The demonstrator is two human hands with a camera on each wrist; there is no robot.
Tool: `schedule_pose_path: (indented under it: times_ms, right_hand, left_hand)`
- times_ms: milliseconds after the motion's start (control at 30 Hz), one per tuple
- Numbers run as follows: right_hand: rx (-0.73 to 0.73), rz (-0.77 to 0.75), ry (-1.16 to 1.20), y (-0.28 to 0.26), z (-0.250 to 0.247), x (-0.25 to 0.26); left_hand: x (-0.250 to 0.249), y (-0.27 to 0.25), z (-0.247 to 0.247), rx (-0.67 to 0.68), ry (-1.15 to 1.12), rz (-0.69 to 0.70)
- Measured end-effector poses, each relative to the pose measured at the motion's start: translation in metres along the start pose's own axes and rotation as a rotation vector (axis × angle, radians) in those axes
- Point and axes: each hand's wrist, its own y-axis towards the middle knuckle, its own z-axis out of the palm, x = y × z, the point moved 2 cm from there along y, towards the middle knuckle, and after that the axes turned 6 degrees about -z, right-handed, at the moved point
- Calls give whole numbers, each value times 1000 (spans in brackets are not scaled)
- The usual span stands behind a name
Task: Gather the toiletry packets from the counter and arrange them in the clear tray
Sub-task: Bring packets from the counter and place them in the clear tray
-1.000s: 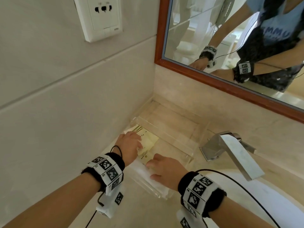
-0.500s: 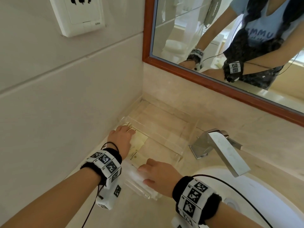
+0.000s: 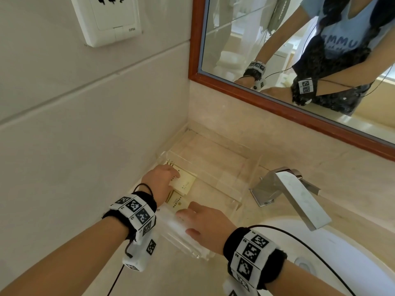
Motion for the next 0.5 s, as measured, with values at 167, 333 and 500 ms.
schedule_pose_path:
  times_ms: [167,333,500]
  right_hand:
    - [23,-15,33,3,4,1]
    - [59,-13,11,8,1,2]
    - [8,6,-30,8,-24,5]
  left_hand:
    - [-2,-3,-2,34,83,-18]
    - [-2,-8,-11,43,90,-23]
    - [-11,-12,-30,18,67,-34]
